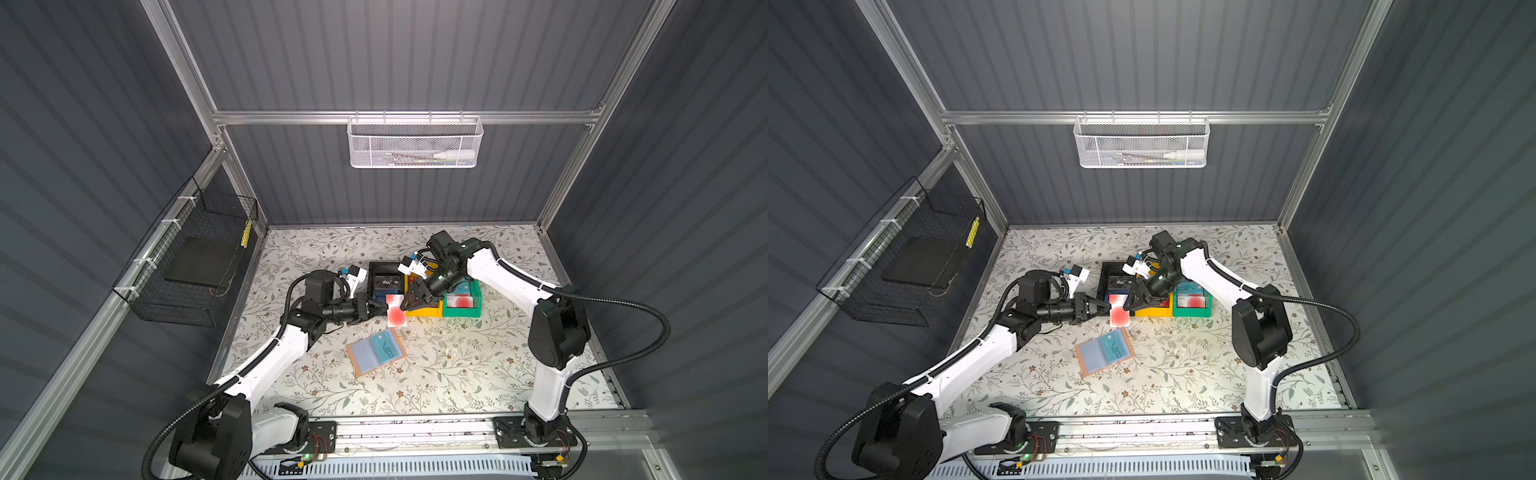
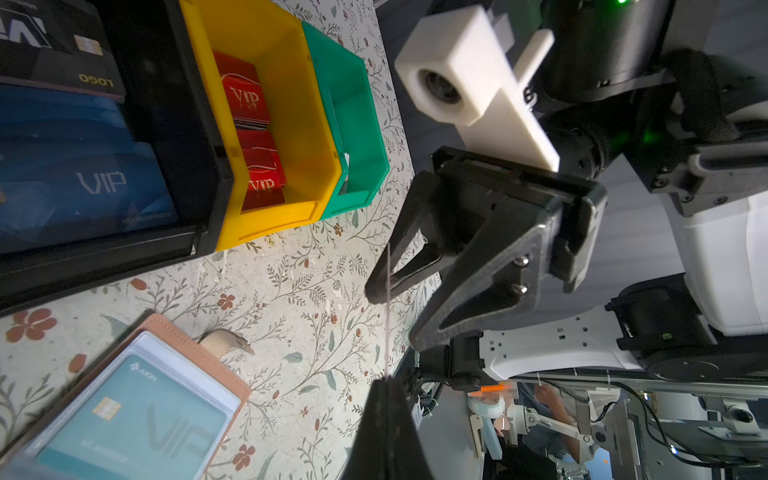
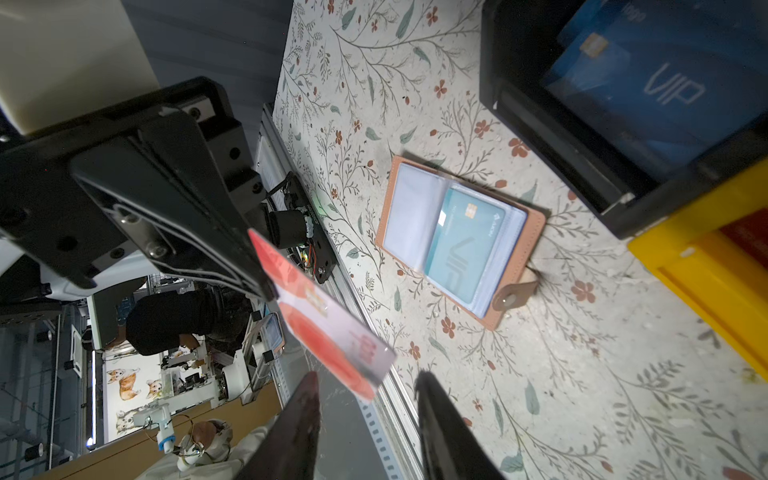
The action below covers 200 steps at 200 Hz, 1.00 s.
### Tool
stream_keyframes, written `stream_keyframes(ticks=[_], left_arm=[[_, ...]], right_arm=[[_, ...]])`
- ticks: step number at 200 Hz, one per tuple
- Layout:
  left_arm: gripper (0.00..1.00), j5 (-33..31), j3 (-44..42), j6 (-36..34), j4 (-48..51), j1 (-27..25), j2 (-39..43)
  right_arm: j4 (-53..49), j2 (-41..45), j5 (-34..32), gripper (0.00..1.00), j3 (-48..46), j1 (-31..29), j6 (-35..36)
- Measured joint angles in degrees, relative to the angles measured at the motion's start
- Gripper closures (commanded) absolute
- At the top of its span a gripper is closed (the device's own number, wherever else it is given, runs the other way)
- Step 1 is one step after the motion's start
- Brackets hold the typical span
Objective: Take the credit cards out of the card holder
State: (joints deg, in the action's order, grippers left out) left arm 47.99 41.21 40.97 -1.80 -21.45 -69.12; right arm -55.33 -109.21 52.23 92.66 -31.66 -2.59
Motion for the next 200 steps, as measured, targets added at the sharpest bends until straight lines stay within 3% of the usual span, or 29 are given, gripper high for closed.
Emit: stream_keyframes(ticks=[64,138,200], left_arm=[[1.00,-1.2,0.0,2.2,-3.8,0.0,0.2],[1.00,-4.3,-1.5,3.2,-4.9,0.2,0.2],[0.90,-7.5,-1.6,0.5,2.4,-0.1,3.1]], right_arm=[[5.5,0.1,7.8,0.71,-4.8,0.1,-1.6],[10.5,1.2,15.2,1.00,-6.6,0.2,-4.5],[5.6,0.9,15.5,1.00,-5.0,0.3,-0.9]])
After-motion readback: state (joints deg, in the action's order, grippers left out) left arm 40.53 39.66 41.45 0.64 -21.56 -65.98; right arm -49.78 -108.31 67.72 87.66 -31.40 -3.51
